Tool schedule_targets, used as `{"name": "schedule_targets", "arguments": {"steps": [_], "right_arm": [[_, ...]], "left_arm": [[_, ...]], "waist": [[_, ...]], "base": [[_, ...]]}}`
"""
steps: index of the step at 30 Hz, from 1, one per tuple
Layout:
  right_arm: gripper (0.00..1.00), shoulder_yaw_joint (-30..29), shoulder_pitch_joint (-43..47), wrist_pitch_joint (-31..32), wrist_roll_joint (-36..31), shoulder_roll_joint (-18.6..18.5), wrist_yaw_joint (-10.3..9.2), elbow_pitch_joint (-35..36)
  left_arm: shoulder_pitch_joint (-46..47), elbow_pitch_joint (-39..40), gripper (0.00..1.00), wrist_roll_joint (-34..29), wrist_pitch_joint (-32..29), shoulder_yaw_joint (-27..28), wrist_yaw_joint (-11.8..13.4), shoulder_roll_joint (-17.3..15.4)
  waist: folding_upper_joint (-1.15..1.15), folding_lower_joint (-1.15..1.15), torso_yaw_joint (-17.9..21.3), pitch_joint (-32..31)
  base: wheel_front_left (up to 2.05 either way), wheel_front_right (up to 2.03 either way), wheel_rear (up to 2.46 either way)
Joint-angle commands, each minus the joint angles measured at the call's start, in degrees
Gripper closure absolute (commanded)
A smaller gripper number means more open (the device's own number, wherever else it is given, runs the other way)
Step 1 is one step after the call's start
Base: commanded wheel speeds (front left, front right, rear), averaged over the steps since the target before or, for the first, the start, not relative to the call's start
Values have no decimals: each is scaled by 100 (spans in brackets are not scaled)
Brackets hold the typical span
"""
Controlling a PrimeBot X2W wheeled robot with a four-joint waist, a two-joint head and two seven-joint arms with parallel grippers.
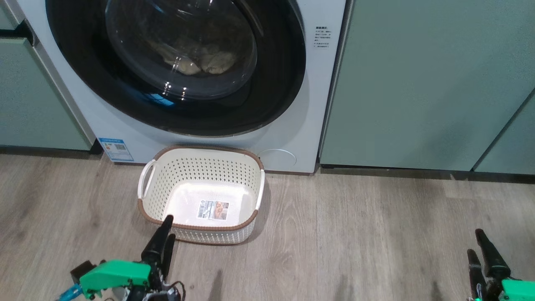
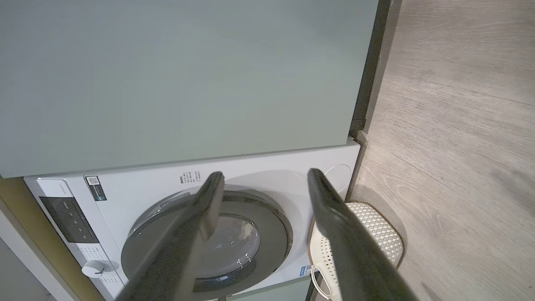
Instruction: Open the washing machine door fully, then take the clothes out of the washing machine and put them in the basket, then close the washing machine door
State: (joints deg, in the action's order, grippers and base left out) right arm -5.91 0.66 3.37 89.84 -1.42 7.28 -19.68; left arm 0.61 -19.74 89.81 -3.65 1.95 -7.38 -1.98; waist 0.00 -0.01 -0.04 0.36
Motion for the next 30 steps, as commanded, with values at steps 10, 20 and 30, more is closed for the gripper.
{"name": "schedule_targets", "arguments": {"steps": [10,20,30], "right_arm": [[0,-17,-426,-208,-766,-76,5,381],[0,-8,-515,-374,-1742,-83,6,574],[0,52,-605,-541,-2845,-90,8,763]], "left_arm": [[435,302,0,-765,214,22,-3,-134],[561,405,0,-1746,383,36,-4,-132],[712,482,0,-2729,551,61,-5,-133]], "waist": [[0,1,-5,8],[0,1,-7,19],[0,1,-22,30]], "base": [[0,0,0],[0,0,0],[0,0,0]]}}
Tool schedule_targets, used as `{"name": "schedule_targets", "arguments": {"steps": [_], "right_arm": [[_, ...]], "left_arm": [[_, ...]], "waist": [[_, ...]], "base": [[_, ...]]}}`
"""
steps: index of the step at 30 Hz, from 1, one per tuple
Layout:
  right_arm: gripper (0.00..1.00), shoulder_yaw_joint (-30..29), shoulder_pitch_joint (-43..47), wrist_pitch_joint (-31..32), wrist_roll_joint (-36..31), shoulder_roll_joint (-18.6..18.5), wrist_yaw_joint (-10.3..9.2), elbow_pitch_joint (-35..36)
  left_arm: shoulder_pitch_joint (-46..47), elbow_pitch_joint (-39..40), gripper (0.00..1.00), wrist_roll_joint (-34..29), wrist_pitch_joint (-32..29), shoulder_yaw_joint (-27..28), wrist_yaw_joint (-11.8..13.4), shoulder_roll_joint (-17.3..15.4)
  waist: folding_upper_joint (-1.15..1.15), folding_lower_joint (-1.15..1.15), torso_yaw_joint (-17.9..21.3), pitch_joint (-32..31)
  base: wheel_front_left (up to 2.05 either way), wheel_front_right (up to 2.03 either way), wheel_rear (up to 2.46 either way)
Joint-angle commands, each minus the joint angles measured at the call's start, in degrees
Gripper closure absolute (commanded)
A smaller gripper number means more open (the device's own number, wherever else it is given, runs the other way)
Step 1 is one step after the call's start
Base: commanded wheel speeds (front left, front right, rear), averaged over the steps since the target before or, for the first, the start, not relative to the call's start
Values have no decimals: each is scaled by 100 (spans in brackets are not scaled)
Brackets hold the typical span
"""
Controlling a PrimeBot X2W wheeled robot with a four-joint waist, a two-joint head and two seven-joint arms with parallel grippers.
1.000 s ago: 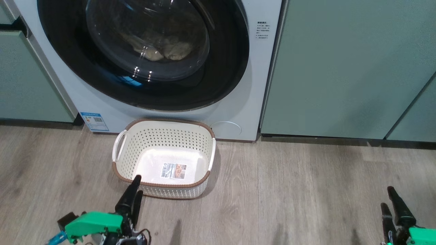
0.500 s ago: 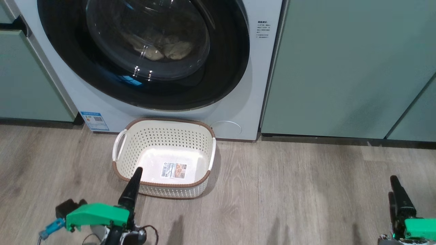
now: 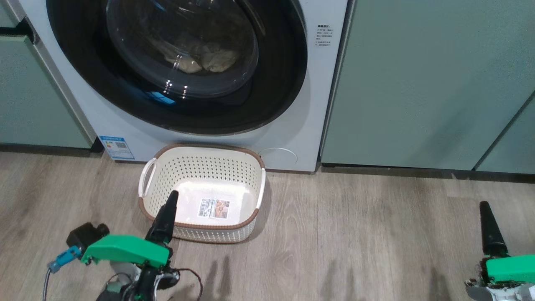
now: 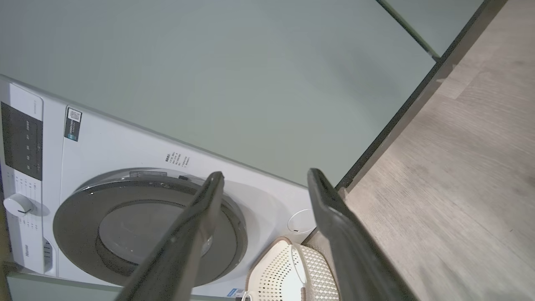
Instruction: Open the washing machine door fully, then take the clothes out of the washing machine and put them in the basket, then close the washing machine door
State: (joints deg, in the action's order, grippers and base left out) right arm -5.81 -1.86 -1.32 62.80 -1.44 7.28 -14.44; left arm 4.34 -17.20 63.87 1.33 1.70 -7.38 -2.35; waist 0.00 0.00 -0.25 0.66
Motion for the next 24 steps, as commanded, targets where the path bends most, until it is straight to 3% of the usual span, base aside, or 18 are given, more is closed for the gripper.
{"name": "schedule_targets", "arguments": {"steps": [1,24], "right_arm": [[0,47,-360,-88,-243,-88,8,244],[0,133,-504,-454,-2110,-104,12,289]], "left_arm": [[350,234,0,-234,70,101,-5,-95],[637,226,0,-2215,440,84,56,-101]], "waist": [[0,0,-2,-1],[0,0,-29,6]], "base": [[0,0,0],[0,0,0]]}}
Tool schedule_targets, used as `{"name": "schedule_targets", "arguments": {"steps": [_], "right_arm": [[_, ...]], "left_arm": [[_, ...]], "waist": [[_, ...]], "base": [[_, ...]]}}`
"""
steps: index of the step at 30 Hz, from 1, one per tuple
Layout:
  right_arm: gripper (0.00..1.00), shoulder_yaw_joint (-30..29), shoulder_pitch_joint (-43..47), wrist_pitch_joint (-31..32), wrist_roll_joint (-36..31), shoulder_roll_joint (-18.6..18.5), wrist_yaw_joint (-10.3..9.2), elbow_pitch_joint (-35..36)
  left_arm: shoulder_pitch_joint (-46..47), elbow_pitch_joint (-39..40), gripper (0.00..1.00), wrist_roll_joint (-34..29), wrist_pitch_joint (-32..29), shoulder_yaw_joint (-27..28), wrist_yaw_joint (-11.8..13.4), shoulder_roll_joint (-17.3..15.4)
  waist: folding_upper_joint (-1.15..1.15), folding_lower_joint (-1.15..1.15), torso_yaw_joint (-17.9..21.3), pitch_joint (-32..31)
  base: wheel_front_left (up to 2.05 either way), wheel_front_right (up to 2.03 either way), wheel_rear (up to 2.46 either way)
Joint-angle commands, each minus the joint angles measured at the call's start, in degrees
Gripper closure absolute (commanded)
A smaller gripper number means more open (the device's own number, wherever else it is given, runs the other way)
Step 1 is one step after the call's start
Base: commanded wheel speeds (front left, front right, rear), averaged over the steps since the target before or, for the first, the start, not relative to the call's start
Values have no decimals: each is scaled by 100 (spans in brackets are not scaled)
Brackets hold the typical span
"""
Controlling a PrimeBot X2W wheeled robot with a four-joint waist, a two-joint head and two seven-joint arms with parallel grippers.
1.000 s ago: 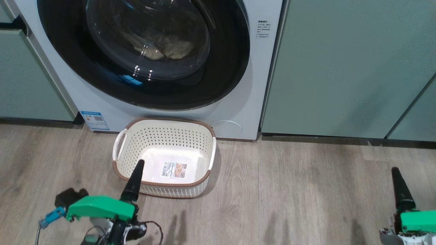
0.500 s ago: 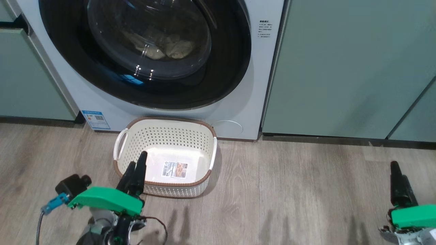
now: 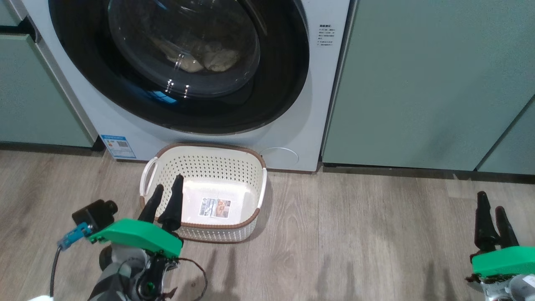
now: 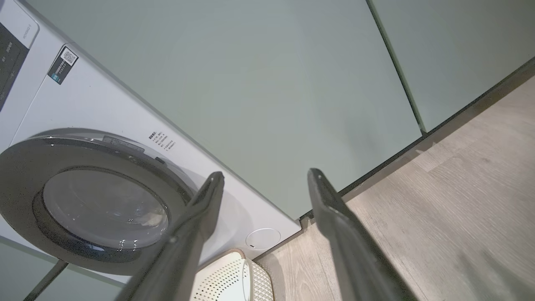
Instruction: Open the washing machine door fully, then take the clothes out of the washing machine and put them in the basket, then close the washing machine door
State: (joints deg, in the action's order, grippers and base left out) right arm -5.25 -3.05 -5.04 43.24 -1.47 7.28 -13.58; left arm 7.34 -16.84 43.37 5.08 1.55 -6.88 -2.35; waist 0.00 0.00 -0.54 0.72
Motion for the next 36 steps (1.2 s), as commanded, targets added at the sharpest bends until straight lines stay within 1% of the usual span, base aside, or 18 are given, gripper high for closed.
{"name": "schedule_targets", "arguments": {"steps": [1,13,14,23,24,36], "right_arm": [[0,73,-394,-99,-218,-103,12,200],[0,35,-486,-299,-1077,-111,14,152],[0,52,-498,-333,-1233,-113,14,150],[0,91,-558,-482,-1958,-119,16,181],[0,91,-558,-482,-1958,-119,16,181],[0,149,-614,-681,-2786,-128,18,179]], "left_arm": [[353,186,0,-235,83,102,8,-101],[526,88,0,-1039,285,162,9,-90],[551,85,0,-1185,319,162,7,-90],[662,84,0,-1838,471,176,0,-88],[662,84,0,-1838,471,176,0,-88],[814,-103,0,-2713,673,246,9,-90]], "waist": [[0,0,0,-1],[0,0,-8,-23],[0,0,-7,-31],[0,0,-9,-42],[0,0,-9,-42],[0,0,-15,-49]], "base": [[0,0,0],[0,0,0],[0,0,0],[0,0,0],[0,0,0],[0,0,0]]}}
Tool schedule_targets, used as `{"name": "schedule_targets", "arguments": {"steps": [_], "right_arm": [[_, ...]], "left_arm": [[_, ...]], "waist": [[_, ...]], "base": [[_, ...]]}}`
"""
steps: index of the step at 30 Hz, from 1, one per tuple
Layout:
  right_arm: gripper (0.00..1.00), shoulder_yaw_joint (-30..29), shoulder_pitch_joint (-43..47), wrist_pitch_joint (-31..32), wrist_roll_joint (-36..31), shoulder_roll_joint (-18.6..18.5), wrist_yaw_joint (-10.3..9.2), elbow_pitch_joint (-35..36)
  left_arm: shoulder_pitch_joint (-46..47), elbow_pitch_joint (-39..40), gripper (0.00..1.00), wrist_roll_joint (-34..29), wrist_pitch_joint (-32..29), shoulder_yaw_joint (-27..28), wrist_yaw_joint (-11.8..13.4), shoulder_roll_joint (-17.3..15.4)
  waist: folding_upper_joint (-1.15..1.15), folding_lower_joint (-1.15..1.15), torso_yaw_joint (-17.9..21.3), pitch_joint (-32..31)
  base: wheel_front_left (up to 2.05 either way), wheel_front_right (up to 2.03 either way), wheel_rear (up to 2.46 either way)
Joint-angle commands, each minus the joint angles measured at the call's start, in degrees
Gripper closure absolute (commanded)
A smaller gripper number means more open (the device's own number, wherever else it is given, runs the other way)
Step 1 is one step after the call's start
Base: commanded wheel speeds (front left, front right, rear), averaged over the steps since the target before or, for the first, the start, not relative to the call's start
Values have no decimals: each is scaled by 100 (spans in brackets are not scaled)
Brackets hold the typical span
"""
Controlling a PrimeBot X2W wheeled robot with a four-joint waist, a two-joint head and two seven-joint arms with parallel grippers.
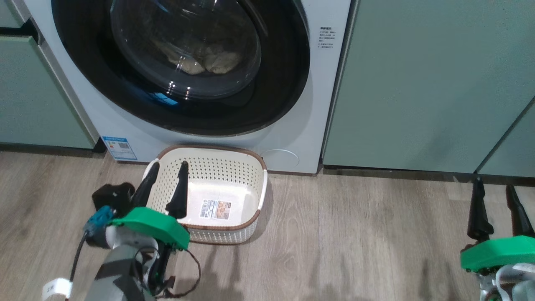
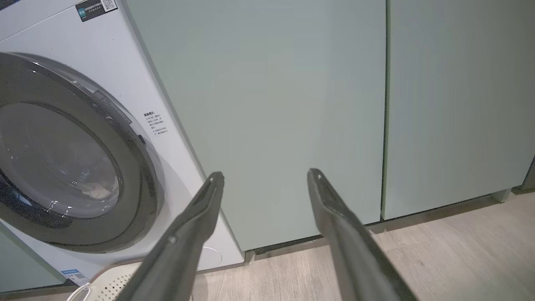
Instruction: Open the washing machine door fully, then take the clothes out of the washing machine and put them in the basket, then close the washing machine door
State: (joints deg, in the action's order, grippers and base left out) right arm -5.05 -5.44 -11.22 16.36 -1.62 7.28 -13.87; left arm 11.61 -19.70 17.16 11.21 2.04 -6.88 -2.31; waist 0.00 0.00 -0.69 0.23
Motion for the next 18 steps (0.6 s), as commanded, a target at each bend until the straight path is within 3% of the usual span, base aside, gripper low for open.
{"name": "schedule_targets", "arguments": {"steps": [1,18], "right_arm": [[0,136,-382,-79,-166,-113,18,211],[0,185,-486,-362,-1293,-125,21,243]], "left_arm": [[407,160,0,-170,76,203,13,-94],[674,-165,0,-1460,363,285,147,-113]], "waist": [[0,0,0,1],[0,0,-8,20]], "base": [[0,0,0],[0,0,0]]}}
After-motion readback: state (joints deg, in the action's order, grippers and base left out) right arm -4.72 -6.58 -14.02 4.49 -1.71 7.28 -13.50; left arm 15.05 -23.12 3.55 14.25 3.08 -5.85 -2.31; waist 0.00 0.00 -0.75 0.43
